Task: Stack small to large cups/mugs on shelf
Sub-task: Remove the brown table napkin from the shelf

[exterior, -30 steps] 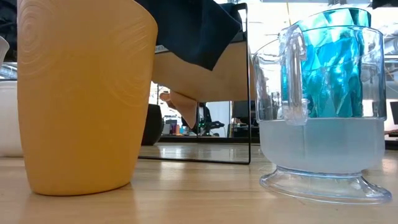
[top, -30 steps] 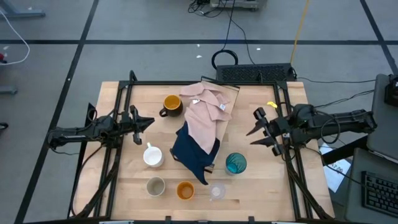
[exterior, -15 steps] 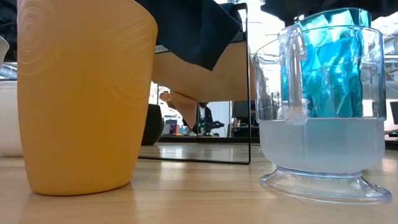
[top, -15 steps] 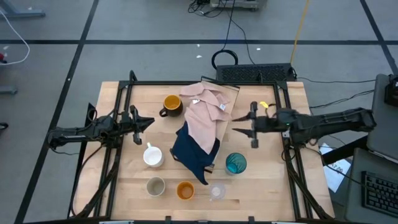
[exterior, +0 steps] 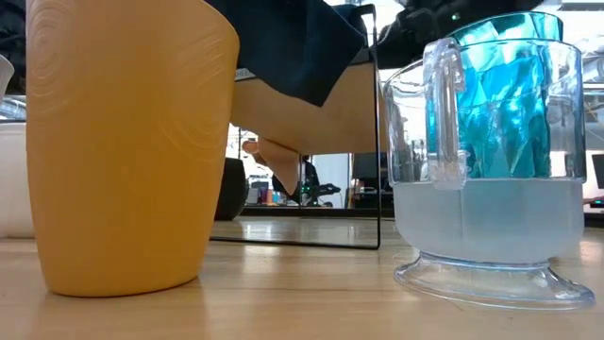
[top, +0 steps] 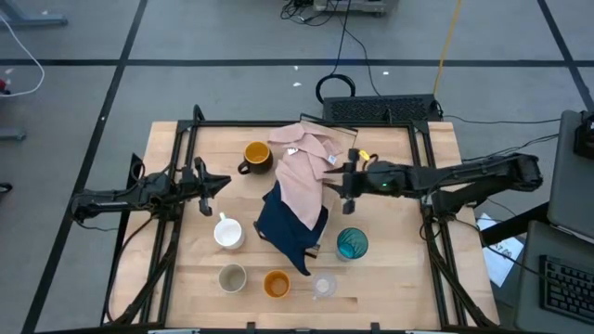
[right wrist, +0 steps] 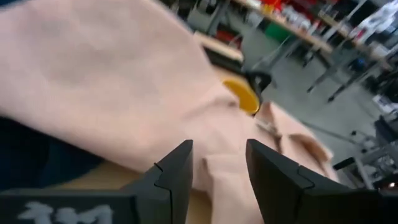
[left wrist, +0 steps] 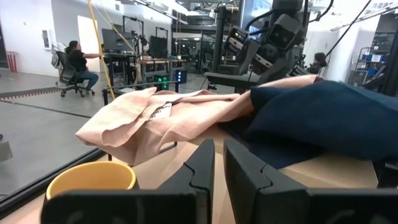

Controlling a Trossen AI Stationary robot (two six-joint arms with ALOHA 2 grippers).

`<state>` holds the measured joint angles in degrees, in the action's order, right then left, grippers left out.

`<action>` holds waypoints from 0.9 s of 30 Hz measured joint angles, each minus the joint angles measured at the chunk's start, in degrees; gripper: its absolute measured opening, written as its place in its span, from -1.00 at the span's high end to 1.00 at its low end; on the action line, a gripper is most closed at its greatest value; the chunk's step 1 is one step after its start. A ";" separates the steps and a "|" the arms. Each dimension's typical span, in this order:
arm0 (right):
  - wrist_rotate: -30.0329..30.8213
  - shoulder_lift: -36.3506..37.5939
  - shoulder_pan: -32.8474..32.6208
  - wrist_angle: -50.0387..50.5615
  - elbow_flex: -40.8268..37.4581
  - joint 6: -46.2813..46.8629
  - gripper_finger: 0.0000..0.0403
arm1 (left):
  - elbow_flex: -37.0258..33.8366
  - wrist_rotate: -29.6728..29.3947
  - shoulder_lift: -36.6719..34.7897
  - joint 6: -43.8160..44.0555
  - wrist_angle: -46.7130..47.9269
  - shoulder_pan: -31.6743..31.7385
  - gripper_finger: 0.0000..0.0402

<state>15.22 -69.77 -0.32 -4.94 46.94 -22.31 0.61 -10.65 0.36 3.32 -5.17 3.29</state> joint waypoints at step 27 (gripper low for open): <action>7.25 -6.62 0.37 5.61 1.50 1.59 0.30 | 0.01 0.06 0.02 1.50 2.36 0.00 0.81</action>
<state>22.48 -76.40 0.05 0.67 48.45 -20.72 0.62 -10.59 0.38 4.81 -2.81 3.29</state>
